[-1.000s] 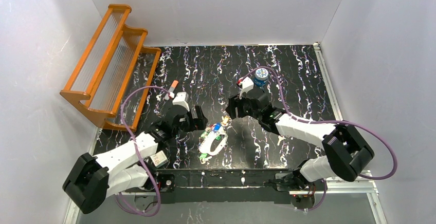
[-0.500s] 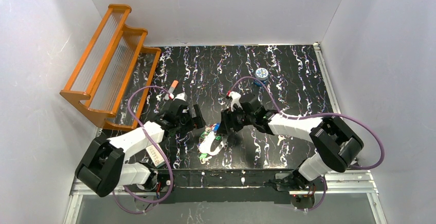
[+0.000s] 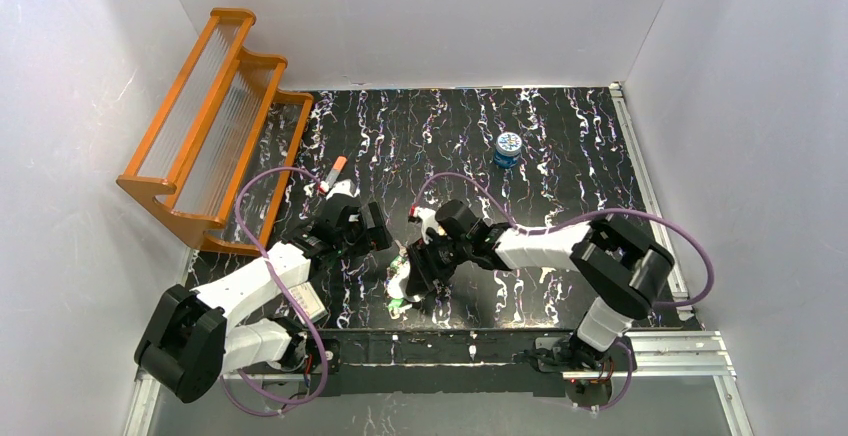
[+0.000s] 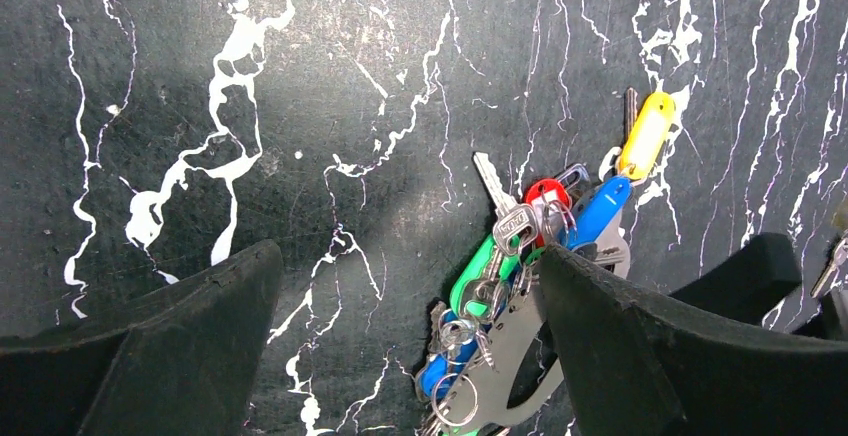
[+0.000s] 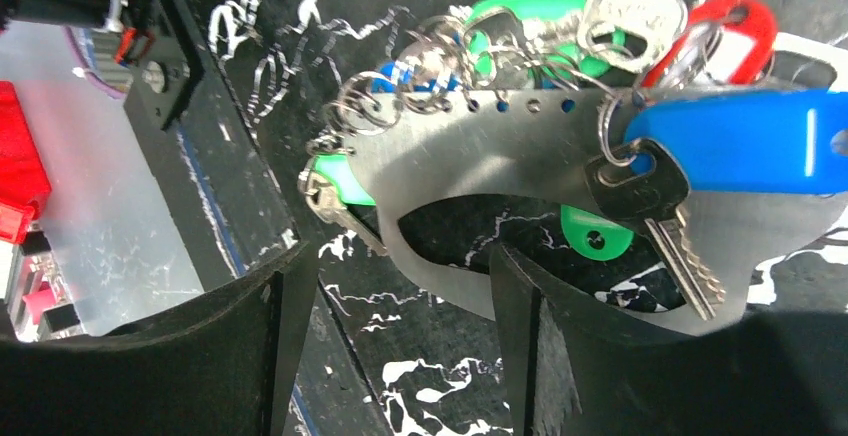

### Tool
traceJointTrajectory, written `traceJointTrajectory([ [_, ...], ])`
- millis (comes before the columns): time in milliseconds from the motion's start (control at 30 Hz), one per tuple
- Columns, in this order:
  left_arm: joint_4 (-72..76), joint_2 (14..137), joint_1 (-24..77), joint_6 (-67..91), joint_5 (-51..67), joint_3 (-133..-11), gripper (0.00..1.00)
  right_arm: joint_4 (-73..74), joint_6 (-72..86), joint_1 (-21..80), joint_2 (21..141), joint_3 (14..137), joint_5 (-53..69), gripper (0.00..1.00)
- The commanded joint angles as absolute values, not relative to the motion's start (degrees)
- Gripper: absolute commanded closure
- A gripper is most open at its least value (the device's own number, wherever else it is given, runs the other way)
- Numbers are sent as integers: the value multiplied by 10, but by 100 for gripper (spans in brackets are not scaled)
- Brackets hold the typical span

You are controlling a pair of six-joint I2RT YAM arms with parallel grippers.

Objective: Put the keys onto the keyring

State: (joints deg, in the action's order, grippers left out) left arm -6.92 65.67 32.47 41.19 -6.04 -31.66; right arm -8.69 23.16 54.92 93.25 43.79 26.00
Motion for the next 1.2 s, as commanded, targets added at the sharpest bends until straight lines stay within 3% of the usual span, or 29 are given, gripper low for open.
traceJointTrajectory([
  [0,-87,648,322,415,-71,-327,2,-79,243,550,959,466,261,27],
  [233,-93,646,322,405,-70,-328,1,-54,230,535,975,481,192,24],
  [567,-89,644,322,402,-72,-323,2,-26,202,423,978,463,216,24],
  [800,-85,652,322,405,-70,-321,2,-1,170,418,966,490,247,23],
  [1167,-58,655,321,425,-41,-301,4,-1,171,419,914,495,280,31],
])
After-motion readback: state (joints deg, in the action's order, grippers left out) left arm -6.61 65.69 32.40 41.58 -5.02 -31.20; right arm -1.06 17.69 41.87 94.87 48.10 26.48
